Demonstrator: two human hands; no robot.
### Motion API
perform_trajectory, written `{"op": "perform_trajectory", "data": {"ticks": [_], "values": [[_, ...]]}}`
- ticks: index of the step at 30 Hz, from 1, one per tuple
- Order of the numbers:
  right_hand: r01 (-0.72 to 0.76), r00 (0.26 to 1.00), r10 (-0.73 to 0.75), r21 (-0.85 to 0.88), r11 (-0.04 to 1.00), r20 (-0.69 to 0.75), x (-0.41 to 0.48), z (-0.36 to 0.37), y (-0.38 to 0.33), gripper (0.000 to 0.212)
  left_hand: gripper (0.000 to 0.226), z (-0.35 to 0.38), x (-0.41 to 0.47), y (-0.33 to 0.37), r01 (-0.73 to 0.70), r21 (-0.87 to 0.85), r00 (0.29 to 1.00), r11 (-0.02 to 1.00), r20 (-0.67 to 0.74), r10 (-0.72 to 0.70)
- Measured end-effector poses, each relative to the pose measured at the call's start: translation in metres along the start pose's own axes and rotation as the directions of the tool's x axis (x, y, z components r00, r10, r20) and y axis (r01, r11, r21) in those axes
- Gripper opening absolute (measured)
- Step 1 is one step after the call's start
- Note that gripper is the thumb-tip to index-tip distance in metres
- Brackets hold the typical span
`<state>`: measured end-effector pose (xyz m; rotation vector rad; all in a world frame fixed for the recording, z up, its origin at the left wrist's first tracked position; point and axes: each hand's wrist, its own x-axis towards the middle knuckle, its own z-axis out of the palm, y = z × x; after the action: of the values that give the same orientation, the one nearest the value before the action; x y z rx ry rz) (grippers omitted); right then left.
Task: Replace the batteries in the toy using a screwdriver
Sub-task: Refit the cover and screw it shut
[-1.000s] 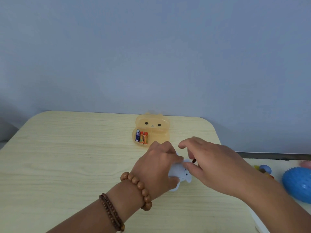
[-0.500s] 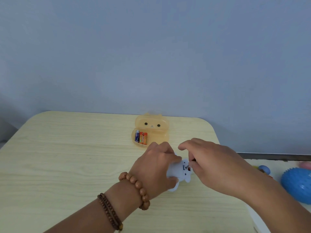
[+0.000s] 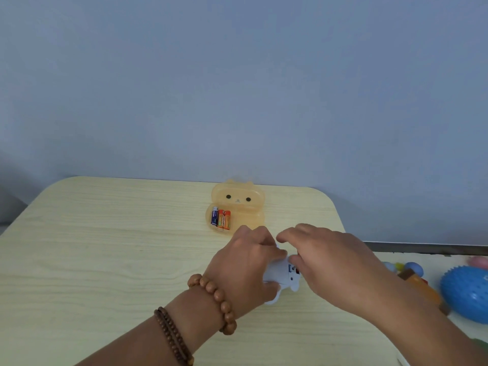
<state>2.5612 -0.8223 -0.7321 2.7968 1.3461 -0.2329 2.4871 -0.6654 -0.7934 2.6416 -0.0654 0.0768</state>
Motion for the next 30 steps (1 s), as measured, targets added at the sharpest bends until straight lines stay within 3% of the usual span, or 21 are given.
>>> {"op": "perform_trajectory", "data": {"ticks": [3, 7, 12, 15, 17, 19, 23, 30], "values": [[-0.054, 0.998, 0.053, -0.066, 0.996, -0.018, 0.005, 0.004, 0.002, 0.019, 0.045, 0.0, 0.0, -0.001, -0.005, -0.006, 1.0, 1.0, 0.002, 0.005], [-0.083, 0.993, 0.094, -0.149, 0.985, 0.07, 0.004, 0.003, 0.006, 0.027, 0.045, 0.0, -0.001, -0.001, 0.003, -0.002, 1.0, 1.0, -0.002, -0.003], [-0.047, 0.997, 0.034, -0.193, 0.98, -0.067, -0.005, 0.007, 0.01, 0.023, 0.042, 0.001, -0.003, 0.004, -0.007, 0.015, 1.0, 1.0, -0.004, 0.007], [-0.172, 0.969, 0.17, 0.009, 0.985, -0.181, -0.014, 0.008, 0.017, 0.026, 0.048, 0.001, -0.003, 0.0, 0.008, -0.02, 1.0, 1.0, -0.012, -0.008], [-0.285, 0.899, 0.345, 0.238, 0.929, -0.269, -0.017, 0.019, 0.025, 0.026, 0.05, 0.002, -0.002, -0.003, 0.017, -0.047, 1.0, 0.999, -0.014, -0.018], [-0.369, 0.852, 0.464, 0.35, 0.861, -0.242, -0.016, 0.041, 0.032, 0.03, 0.052, 0.002, -0.002, -0.004, 0.015, -0.056, 1.0, 0.998, -0.018, -0.016], [-0.458, 0.812, 0.559, 0.412, 0.788, -0.166, -0.014, 0.083, 0.034, 0.028, 0.054, 0.003, -0.003, -0.005, 0.013, -0.06, 1.0, 0.998, -0.021, -0.015], [-0.406, 0.78, 0.571, 0.487, 0.773, -0.257, -0.018, 0.104, 0.022, 0.021, 0.055, 0.003, -0.001, -0.008, 0.005, -0.079, 1.0, 0.997, -0.025, -0.007]]}}
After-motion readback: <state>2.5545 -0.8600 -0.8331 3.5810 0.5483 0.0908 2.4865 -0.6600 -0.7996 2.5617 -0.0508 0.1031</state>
